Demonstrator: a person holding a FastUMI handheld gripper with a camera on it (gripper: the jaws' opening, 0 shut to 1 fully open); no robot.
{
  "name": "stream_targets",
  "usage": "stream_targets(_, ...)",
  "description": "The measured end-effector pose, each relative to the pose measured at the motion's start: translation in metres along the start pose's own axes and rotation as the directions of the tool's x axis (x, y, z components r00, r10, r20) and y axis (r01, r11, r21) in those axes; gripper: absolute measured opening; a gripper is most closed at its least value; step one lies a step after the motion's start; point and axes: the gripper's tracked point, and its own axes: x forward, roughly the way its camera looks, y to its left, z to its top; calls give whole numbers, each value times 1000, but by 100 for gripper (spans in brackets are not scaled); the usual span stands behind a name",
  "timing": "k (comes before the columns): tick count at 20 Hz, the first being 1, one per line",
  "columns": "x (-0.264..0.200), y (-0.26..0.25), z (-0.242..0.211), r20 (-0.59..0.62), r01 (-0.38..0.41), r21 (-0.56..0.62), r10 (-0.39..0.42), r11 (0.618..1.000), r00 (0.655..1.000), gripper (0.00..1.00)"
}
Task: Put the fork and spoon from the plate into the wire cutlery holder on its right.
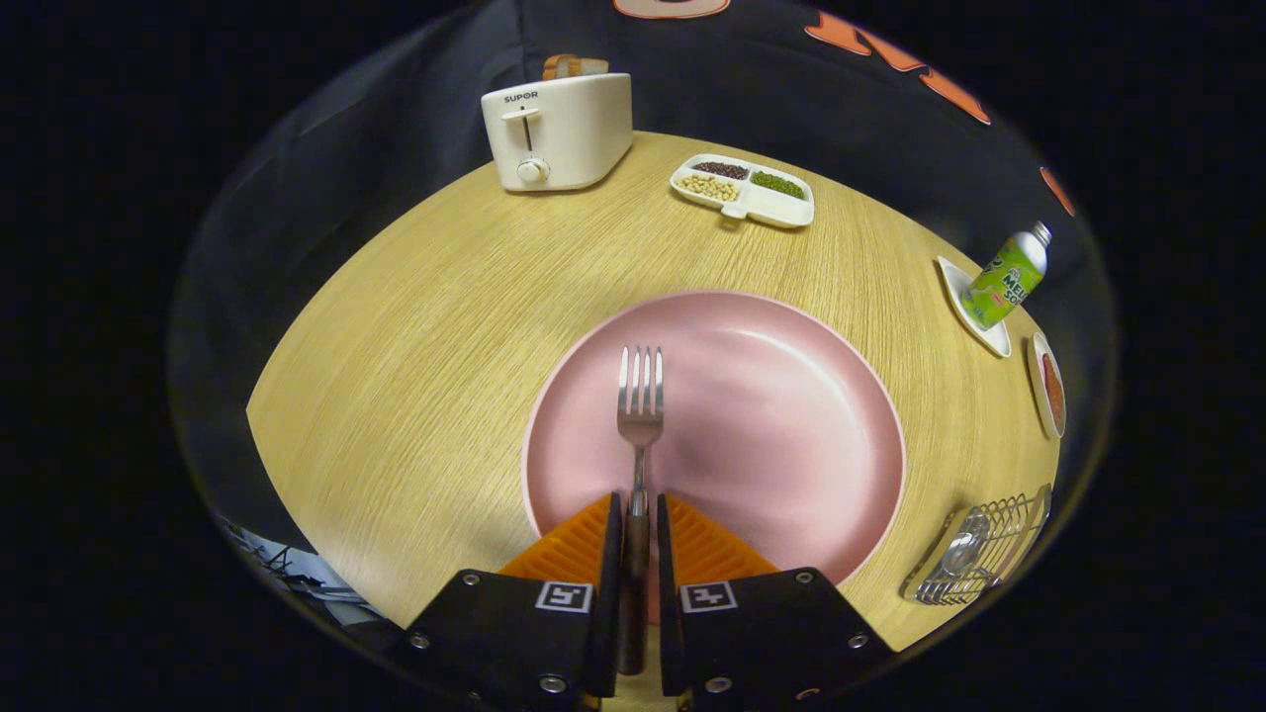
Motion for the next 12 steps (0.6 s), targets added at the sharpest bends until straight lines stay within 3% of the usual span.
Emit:
stream_targets(5,-3,-3,-8,-60,-19,79,24,997,998,8)
stream_targets(12,-45,-39,7,21,19,176,-23,984,1000,5)
